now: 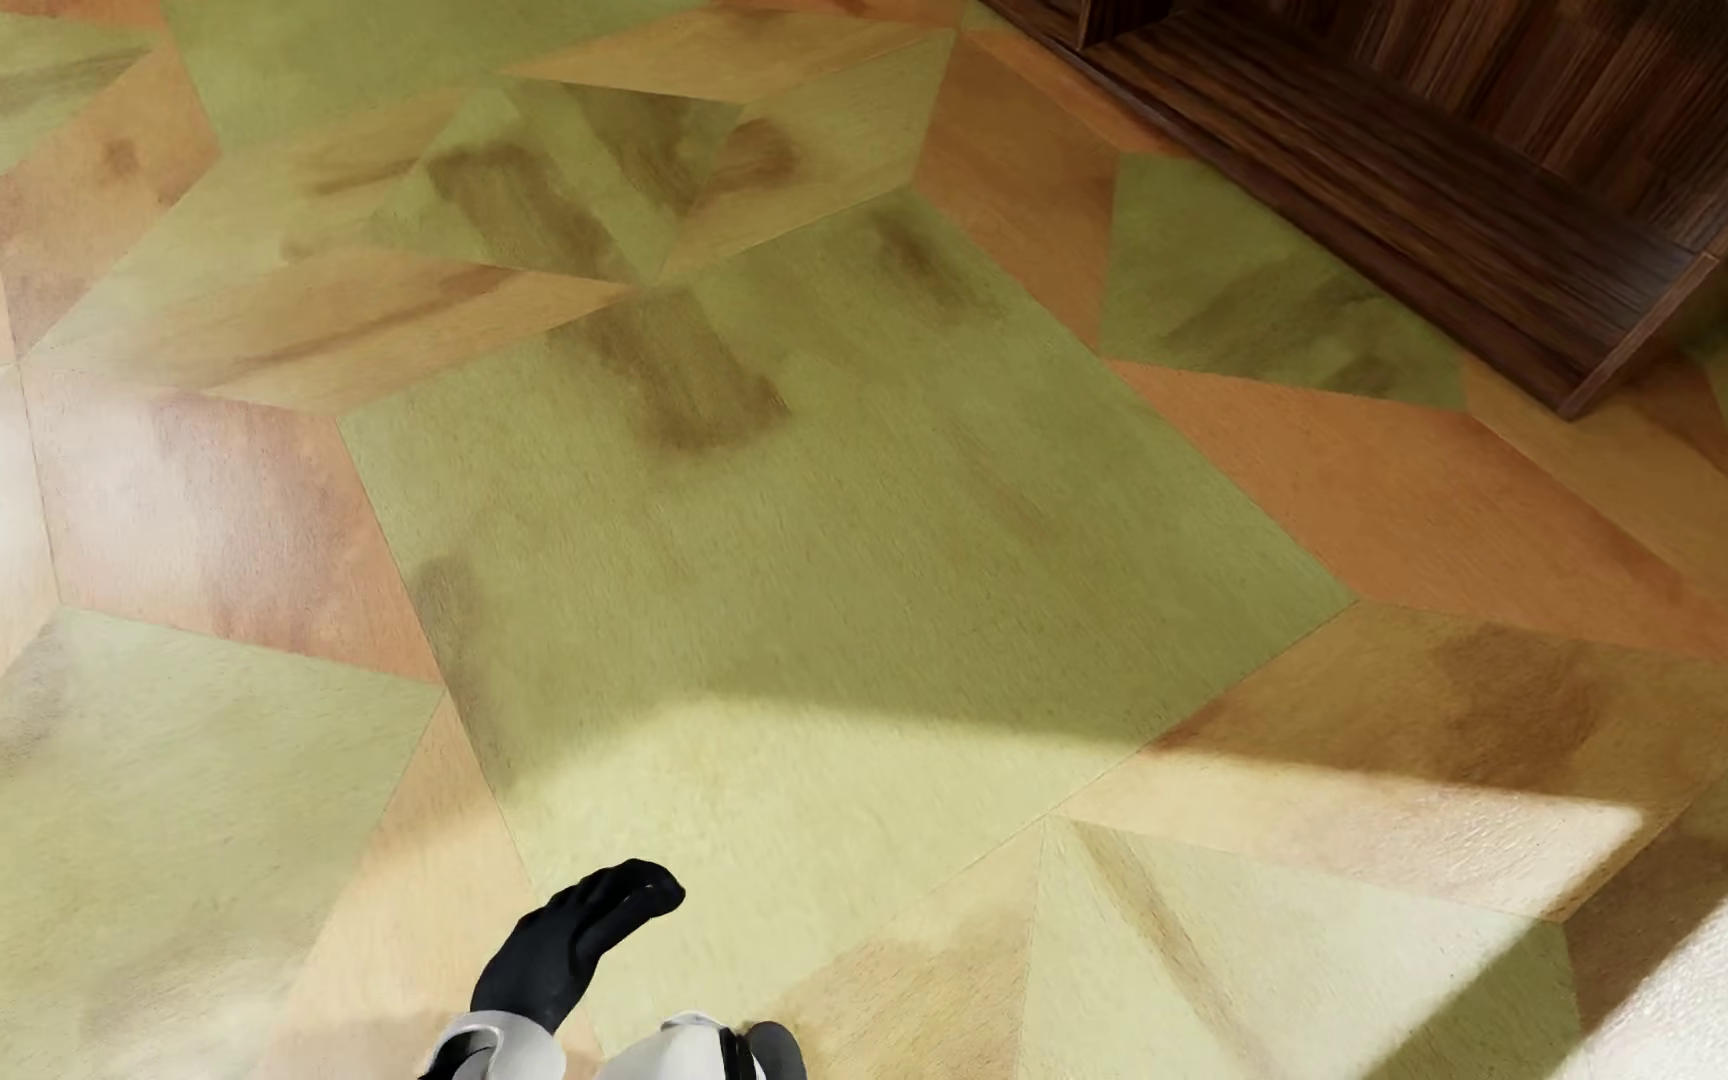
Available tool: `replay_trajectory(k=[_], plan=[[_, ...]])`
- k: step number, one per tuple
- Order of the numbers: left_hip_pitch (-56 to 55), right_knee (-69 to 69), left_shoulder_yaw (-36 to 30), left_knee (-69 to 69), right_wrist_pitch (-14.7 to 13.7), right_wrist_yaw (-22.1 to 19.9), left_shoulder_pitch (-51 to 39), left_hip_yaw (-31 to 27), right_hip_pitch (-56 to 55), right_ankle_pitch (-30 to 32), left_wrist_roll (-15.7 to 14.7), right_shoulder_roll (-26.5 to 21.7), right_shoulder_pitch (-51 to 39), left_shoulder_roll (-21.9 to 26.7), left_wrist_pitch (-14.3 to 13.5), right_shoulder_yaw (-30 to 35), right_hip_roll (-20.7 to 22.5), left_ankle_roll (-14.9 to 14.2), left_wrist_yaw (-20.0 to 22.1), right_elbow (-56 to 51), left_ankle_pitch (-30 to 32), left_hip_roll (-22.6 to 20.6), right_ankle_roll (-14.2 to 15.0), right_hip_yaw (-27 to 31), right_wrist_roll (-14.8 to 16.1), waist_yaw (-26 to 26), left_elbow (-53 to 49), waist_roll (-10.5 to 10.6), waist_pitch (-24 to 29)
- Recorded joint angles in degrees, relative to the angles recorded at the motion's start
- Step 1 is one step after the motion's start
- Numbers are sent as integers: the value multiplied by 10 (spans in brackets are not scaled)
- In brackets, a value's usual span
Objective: Head to the armchair
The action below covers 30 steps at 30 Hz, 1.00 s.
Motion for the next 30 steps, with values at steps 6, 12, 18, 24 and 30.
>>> replay_trajectory(k=[6, 12, 18, 24, 30], plan=[[163, -107, 124, 140, -30, -229, 36, 132, 29, 103, -62, -23, -21, 14, 128, -64, -90, 96, 80, -291, -171, 247, 65, -189, -11, 10, 129, 6, -37], [120, 13, 5, 100, -14, -303, -33, 168, 47, -46, 8, -97, 122, 45, 53, -258, -282, 33, -56, -452, -266, 129, -50, -200, 346, -11, 125, -20, -40], [236, 241, -12, -85, -31, 35, -104, -31, -187, -73, -47, -82, 217, 3, -43, -107, -30, 121, -12, -245, -228, -131, -40, -54, 214, -45, 57, -61, -10], [443, 11, -19, -180, -49, -65, -187, -228, -329, 44, -81, -15, 259, -24, -58, -80, 77, 150, 75, -276, -108, -189, -61, 23, 139, -89, -20, -49, 9], [133, 157, -99, 398, 36, -127, -148, -220, -167, -40, -48, 14, 109, 64, 130, -196, 129, -36, -14, -237, 53, -56, -136, -17, 130, -106, 291, 20, 31]])
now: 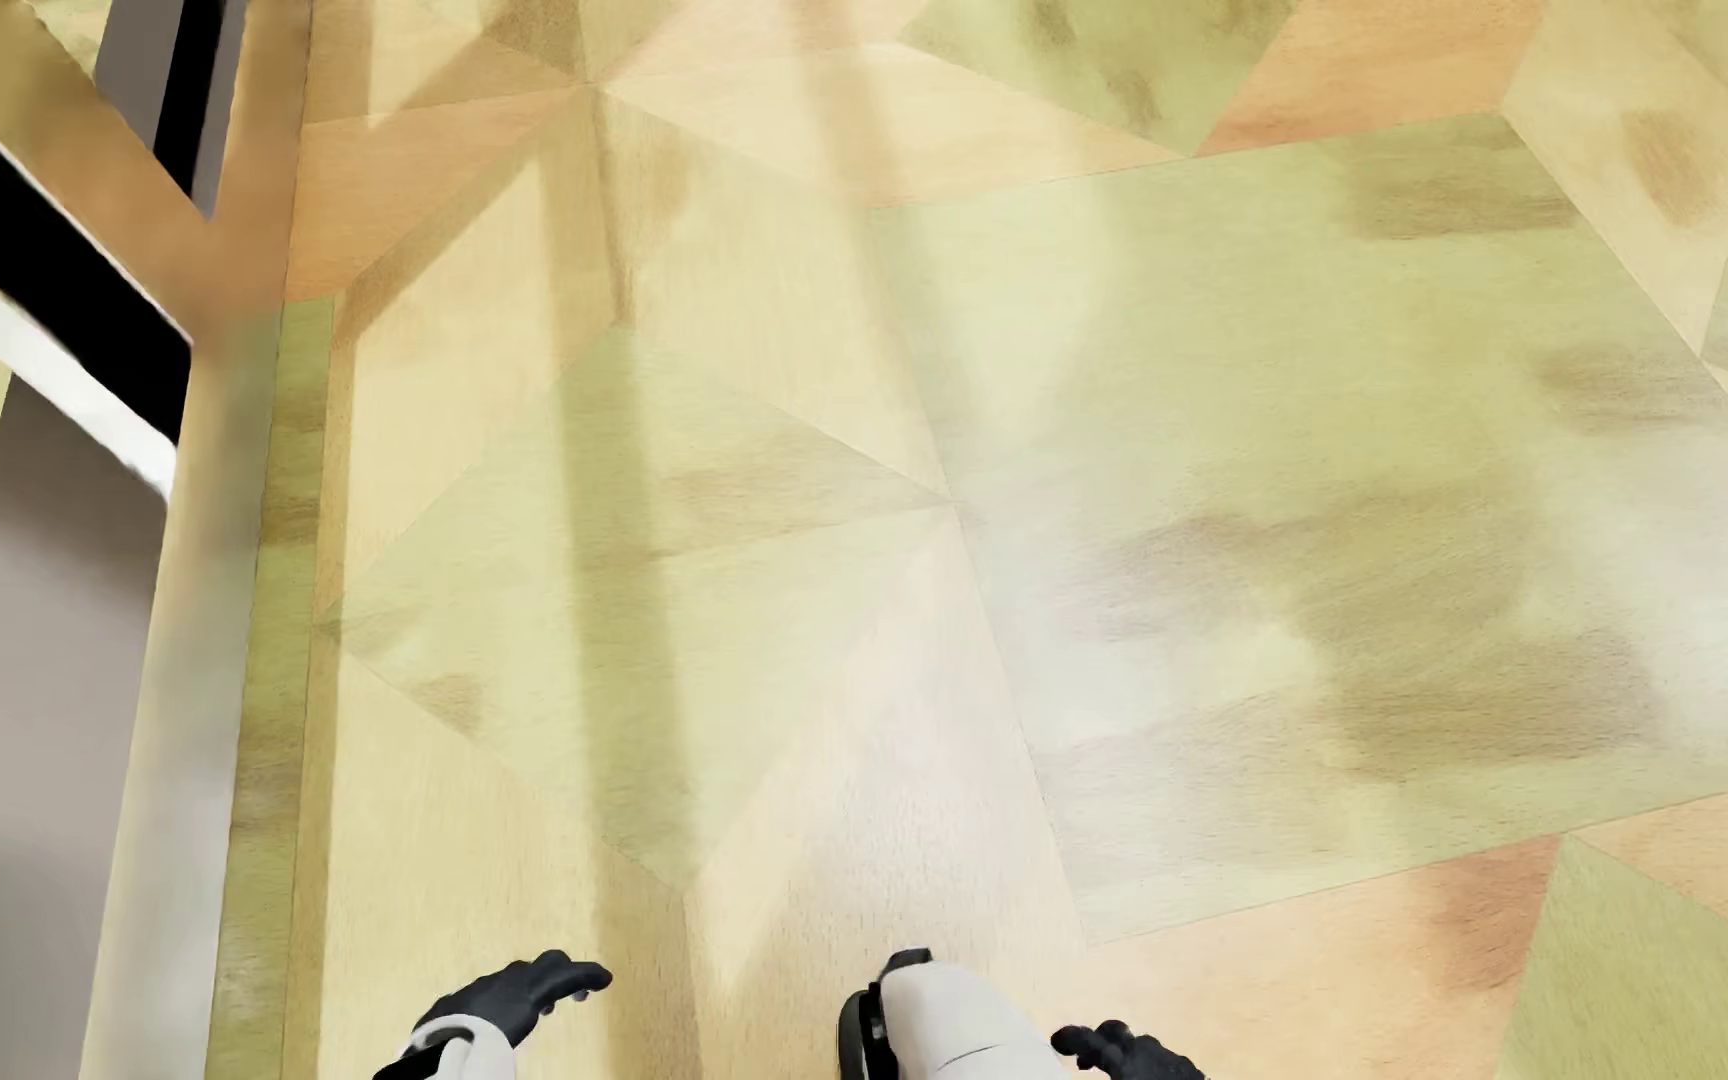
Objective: Head to the armchair
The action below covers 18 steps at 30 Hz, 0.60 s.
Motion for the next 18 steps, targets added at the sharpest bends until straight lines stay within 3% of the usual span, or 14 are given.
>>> replay_trajectory(k=[1, 3, 6, 7, 8, 9, 10, 11, 12, 14, 15, 16, 18], plan=[[-75, -30, -24, 5, -31, -53, 15, 12, 55, -17, 28, 4, -19, 19, 14, -23, 25, 37, -41, -39, -44, 37, -2, 6, 26, 5, 60, 7, -1], [-187, -98, -17, -101, -100, -104, 74, 36, 167, -27, 37, 1, -54, 43, 18, -29, 70, 57, -82, -116, -102, 85, -6, 44, 100, 19, 111, 11, -7], [-236, -191, 84, -466, -142, -111, 203, 65, 331, -4, -28, -42, -103, 51, -30, 34, 90, 59, -47, -229, -114, 128, -9, 133, 155, 45, 63, 5, -20], [-226, -209, 118, -586, -147, -115, 242, 47, 383, 15, -43, -56, -111, 43, -36, 54, 82, 45, -23, -260, -114, 125, -13, 159, 164, 56, 40, 0, -25], [-217, -210, 147, -638, -147, -120, 273, 24, 426, 34, -51, -67, -109, 30, -32, 69, 65, 3, -3, -282, -108, 119, -21, 175, 174, 68, 24, -9, -30], [-216, -184, 168, -606, -140, -123, 291, 11, 457, 63, -53, -79, -98, 14, -22, 78, 43, -17, 10, -297, -78, 109, -25, 181, 185, 80, 18, -20, -33], [-223, -118, 181, -520, -126, -124, 295, 9, 464, 112, -50, -88, -79, -3, -9, 83, 19, -28, 20, -303, -25, 92, 1, 176, 194, 88, 25, -35, -35], [-225, -12, 184, -436, -107, -122, 283, 24, 440, 180, -38, -91, -54, -17, 8, 85, -12, -27, 25, -298, -21, 84, 67, 149, 196, 93, 46, -52, -34], [-215, 110, 172, -378, -83, -117, 254, 43, 386, 228, -11, -84, -29, -27, 32, 88, -54, -20, 21, -278, -61, 83, 136, 100, 187, 94, 76, -69, -31], [-145, 286, 114, -354, -27, -85, 172, 92, 227, 181, 64, -60, 4, -43, 62, 119, -86, -4, -14, -189, -133, 84, 133, 32, 128, 84, 111, -98, -27], [-90, 305, 101, -376, -5, -52, 134, 124, 147, 152, 80, -52, 11, -49, 46, 147, -86, -5, -12, -122, -153, 88, 124, 4, 95, 78, 92, -107, -27], [-27, 282, 112, -410, 4, -6, 104, 162, 79, 123, 67, -49, 16, -54, 13, 174, -95, -7, 14, -52, -165, 90, 116, -24, 73, 72, 55, -113, -30], [99, 153, 161, -488, -12, 104, 53, 230, -28, 82, -8, -63, 30, -61, -63, 207, -109, -13, 86, 69, -172, 68, 100, -49, 54, 59, -25, -119, -38]])
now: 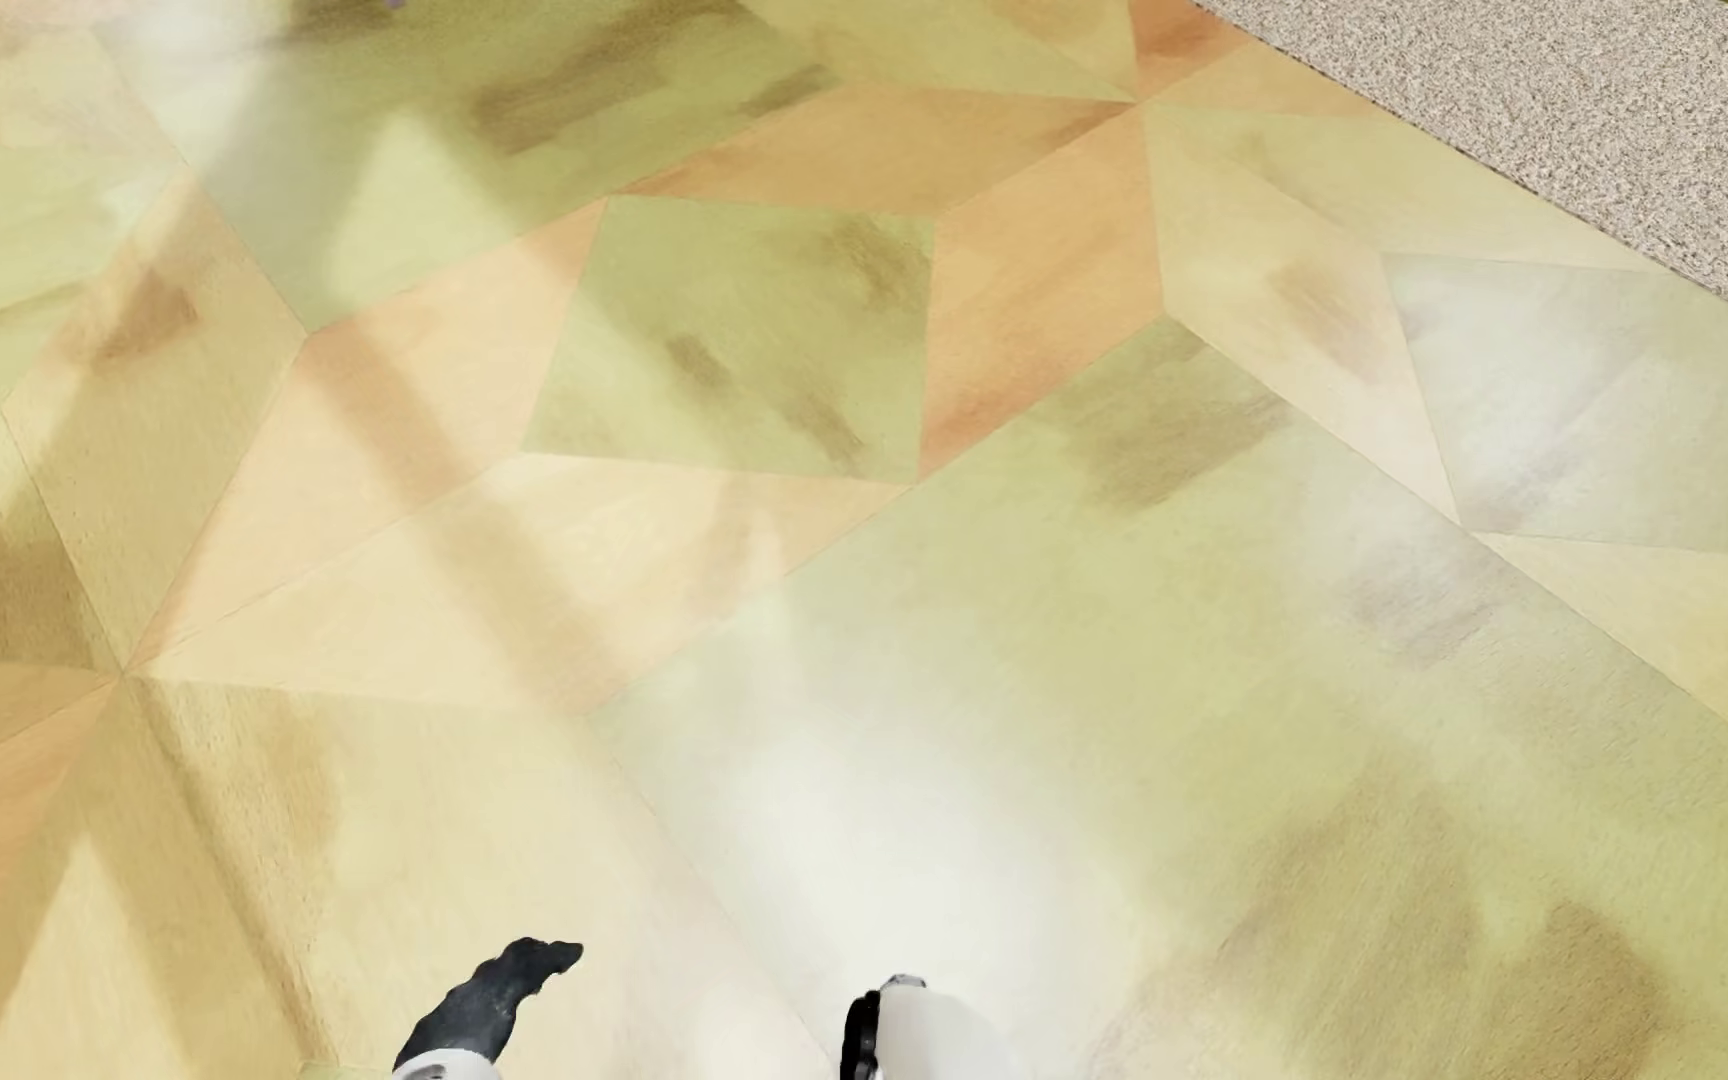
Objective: Head to the armchair
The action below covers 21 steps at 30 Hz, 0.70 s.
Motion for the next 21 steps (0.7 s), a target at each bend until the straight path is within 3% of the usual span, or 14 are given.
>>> replay_trajectory(k=[2, 3, 5, 6, 7, 8, 9, 10, 12, 14, 16, 19, 20, 21], plan=[[110, -196, 28, -82, -24, 59, -64, 35, -73, -5, -75, -28, 29, -1, -24, -12, -10, -10, 63, 50, 5, -40, -27, 14, -3, -15, -84, 1, -8], [158, -292, 33, -116, -13, 39, -89, 38, -95, -4, -110, -33, 49, -3, -29, -48, -12, -14, 90, 57, 16, -60, -39, 28, 12, -23, -134, 4, -12], [233, -358, 31, -124, 67, -82, -96, 15, -104, -11, -150, -10, 88, -6, -55, -174, -21, -15, 98, 76, 73, -76, -53, 23, 75, -39, -232, 18, -17], [247, -324, 23, -77, 119, -148, -78, -12, -91, 3, -137, 17, 103, -2, -61, -235, -24, -12, 80, 81, 135, -63, -80, 4, 102, -45, -269, 29, -19], [236, -277, 11, 12, 149, -184, -55, -45, -76, 44, -98, 50, 112, 9, -55, -278, -15, -2, 57, 76, 215, -38, -116, -7, 119, -48, -293, 44, -19], [193, -231, -3, 141, 146, -179, -31, -76, -59, 49, -43, 78, 110, 24, -41, -299, 4, 18, 37, 68, 288, -8, -130, -12, 127, -47, -302, 63, -16], [117, -197, -19, 278, 127, -152, -11, -115, -38, 19, 6, 93, 92, 35, -23, -292, 30, 39, 18, 62, 311, 10, -137, -22, 115, -41, -292, 82, -10], [24, -185, -38, 392, 115, -146, 4, -172, -8, -16, 33, 98, 60, 40, -5, -265, 62, 37, -8, 54, 270, -3, -134, -25, 78, -34, -258, 98, -3], [-156, -219, -80, 477, 109, -210, 20, -230, 78, -64, 37, 107, -17, 48, 21, -225, 123, 48, -98, 0, 176, -19, -129, -5, 5, -29, -124, 116, 4], [-278, -283, -122, 372, 33, -206, 42, -204, 180, -90, 68, 127, -83, 59, 37, -228, 162, 82, -200, -85, 105, -2, -131, 54, 35, -22, 15, 116, 5], [-331, -347, -128, 146, -47, -154, 80, -165, 286, -106, 98, 114, -150, 54, 44, -175, 173, 84, -243, -173, 83, -10, -130, 125, 50, -7, 77, 109, 3], [-330, -404, -56, -162, -118, -195, 158, -147, 441, -100, 72, 65, -227, 17, 34, -87, 154, 7, -161, -291, 81, -41, -120, 212, 18, 21, 57, 103, 5], [-332, -387, -32, -145, -128, -210, 181, -132, 482, -80, 62, 57, -231, 4, 34, -76, 144, 5, -124, -306, 74, -42, -114, 222, 33, 32, 48, 100, 6], [-336, -351, -13, -73, -127, -217, 197, -133, 510, -38, 57, 48, -221, -11, 39, -69, 131, 33, -97, -309, 84, -51, -96, 231, 59, 44, 45, 92, 6]])
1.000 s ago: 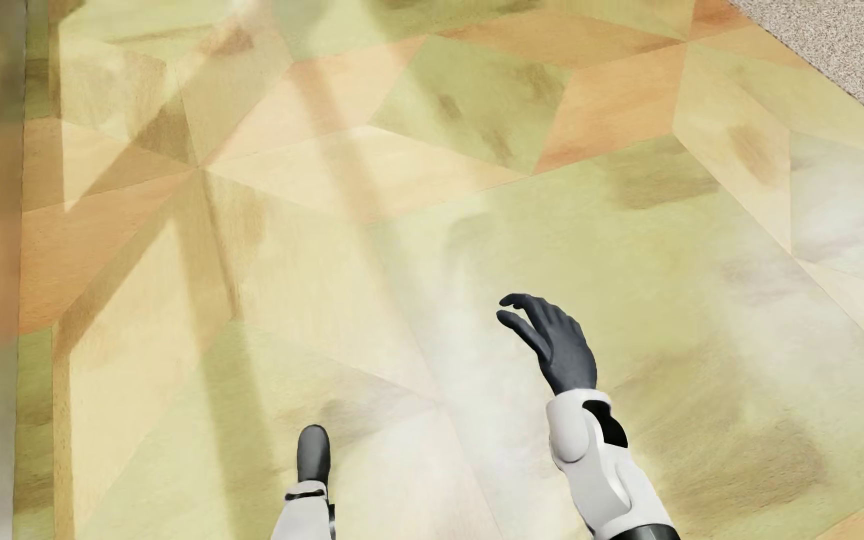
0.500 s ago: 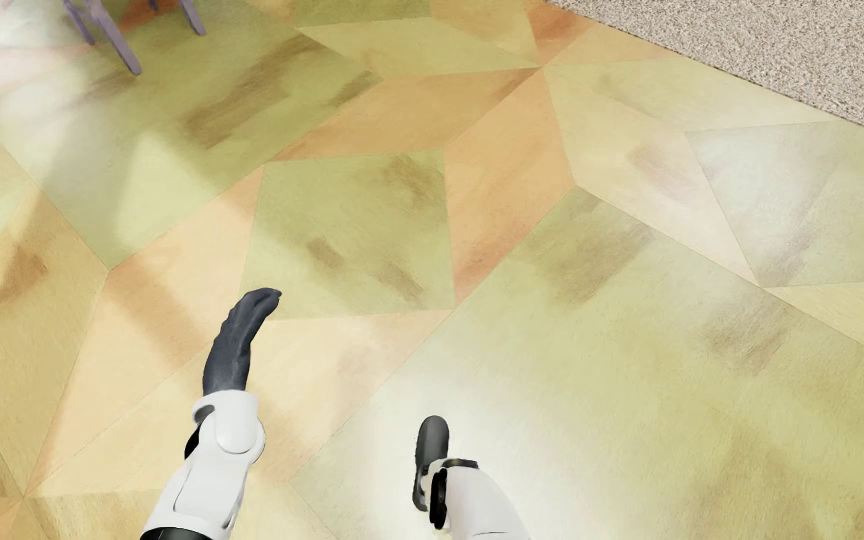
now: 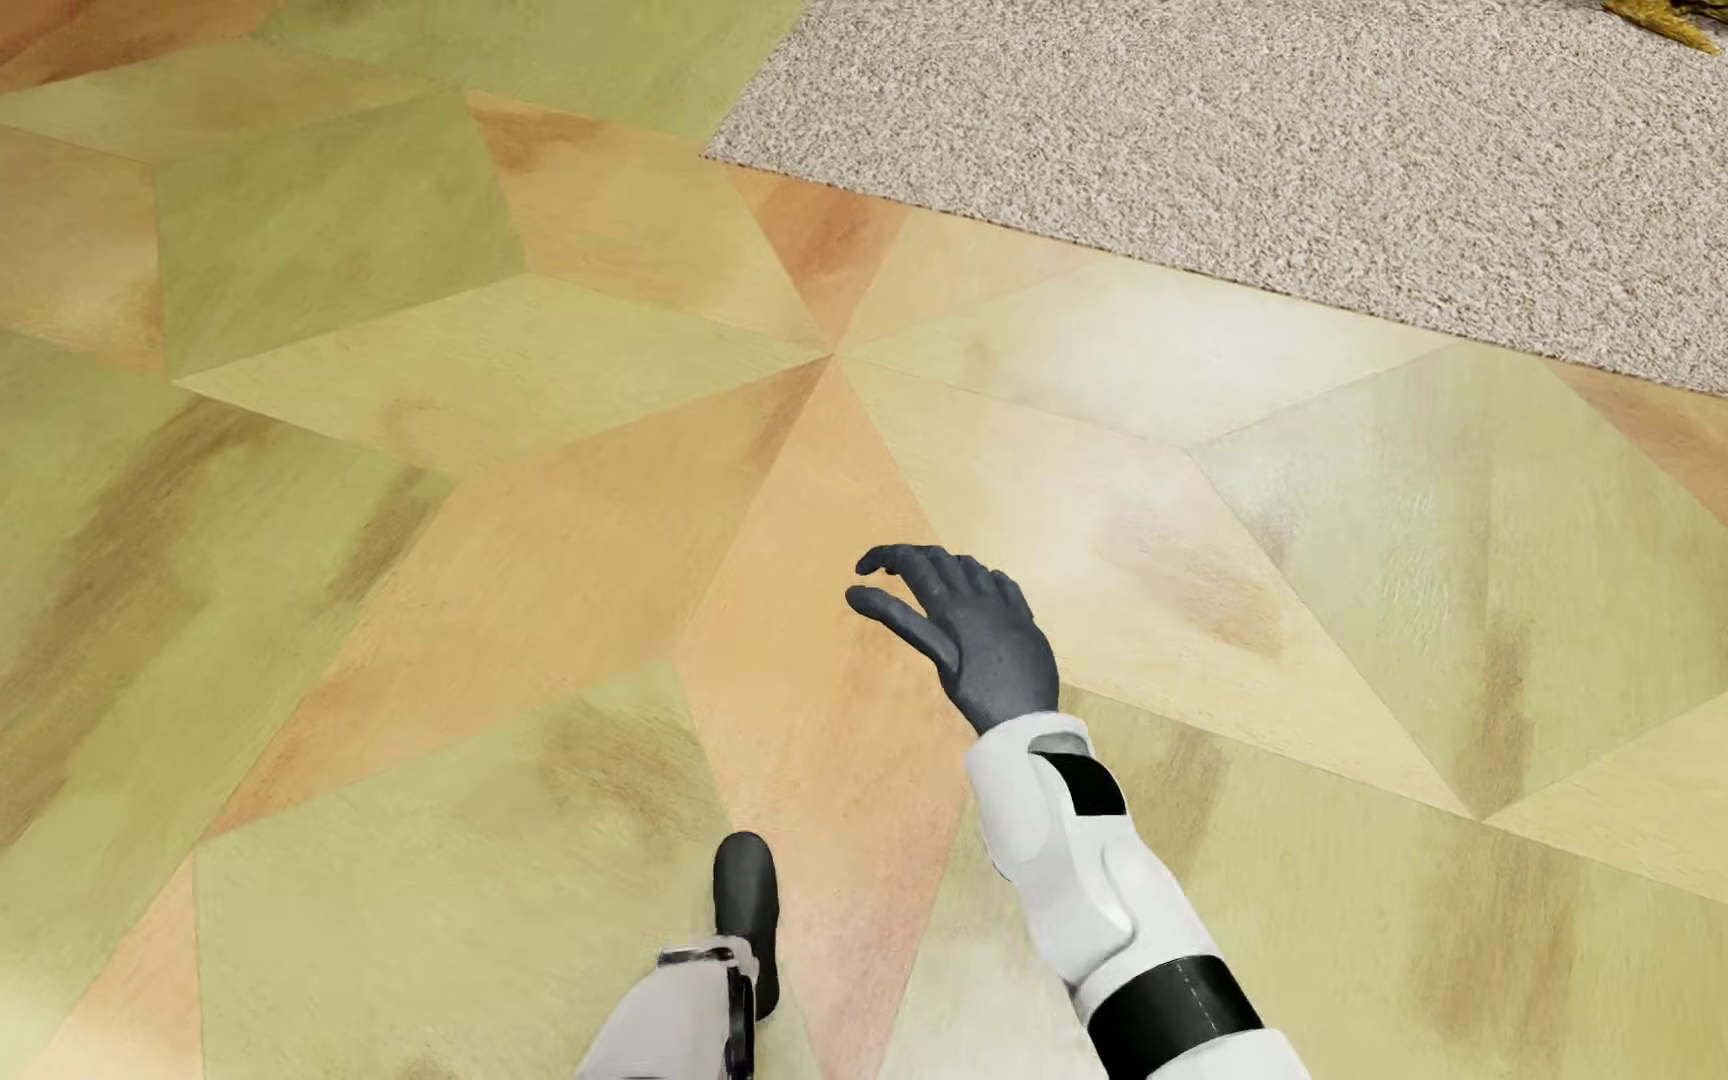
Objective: Head to the armchair
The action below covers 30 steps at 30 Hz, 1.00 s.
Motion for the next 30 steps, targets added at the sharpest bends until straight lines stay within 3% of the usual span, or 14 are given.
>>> replay_trajectory(k=[2, 3, 5, 7, 10, 13, 16, 18, 19, 22, 24, 26, 28, 30], plan=[[7, 168, 26, 146, 36, 14, 4, 25, -15, 157, -6, -28, 42, -33, 11, 18, -22, 53, 7, 20, 52, -13, 161, 26, 36, 18, 12, -23, 2], [23, 292, 32, 191, 66, 28, -12, 45, -72, 225, -2, -39, 63, -43, 13, 31, -31, 77, -11, 48, 13, -17, 221, 23, 36, 24, 23, -36, 5], [106, 478, 29, 191, 140, 61, -71, 83, -237, 186, 32, -37, 95, -42, 16, 56, -64, 95, -34, 162, -59, -36, 192, -2, 27, 28, 31, -59, 10], [221, 494, 32, 118, 182, 140, -135, 100, -392, 114, 57, -38, 121, -34, 7, 104, -99, 99, 8, 312, -91, -72, 129, -40, 0, 19, 4, -74, 9], [368, 267, 28, 25, 127, 244, -235, 73, -540, 40, 22, -75, 201, -16, -62, 147, -125, 99, 52, 407, -120, -121, 97, -86, -36, -11, -70, -82, 2], [507, -78, -13, -47, 163, 142, -317, 11, -574, 40, -22, -85, 312, 22, -109, 23, -136, 96, 72, 356, -117, -133, 79, -58, 33, -49, -177, -76, -4], [572, 37, -13, 64, 214, 129, -305, -37, -581, 113, -68, -63, 344, 38, -80, -15, -142, 74, 120, 391, 31, -93, 69, -112, 14, -80, -226, -48, -4], [475, 138, -18, 319, 191, 198, -252, -41, -547, 89, -79, -43, 298, 48, -50, -12, -111, 13, 110, 426, 222, -36, 59, -149, -10, -82, -220, -12, 3], [391, 151, -33, 441, 166, 211, -231, -58, -512, 48, -70, -36, 264, 55, -36, -10, -87, -3, 89, 417, 224, -24, 55, -164, -24, -78, -199, 6, 7], [131, 84, -143, 553, 124, 88, -191, -85, -355, -37, 16, -1, 170, 83, -5, -54, -27, 14, -23, 298, 80, -7, 48, -178, -37, -66, -69, 38, 11], [18, 23, -227, 427, 76, 28, -161, -52, -243, -66, 91, 26, 113, 98, -25, -69, 0, 50, -163, 215, 3, 30, 44, -162, 1, -53, 8, 43, 6], [-29, -35, -224, 183, 31, 32, -113, -12, -138, -71, 92, 26, 40, 95, -56, -26, 11, 68, -250, 143, -25, 55, 48, -123, 26, -35, 19, 41, 0], [-25, -67, -148, -55, 11, 31, -51, -22, -41, -41, 59, 7, -16, 68, -42, 24, -6, 26, -180, 79, -24, 45, 59, -82, 22, -13, -9, 31, -6], [-31, 0, -28, 17, 7, 25, 6, 1, 9, 58, 1, -18, -9, 13, 1, 46, -39, 38, -93, 31, 43, 35, 75, -56, 28, 9, -20, 13, -11]])
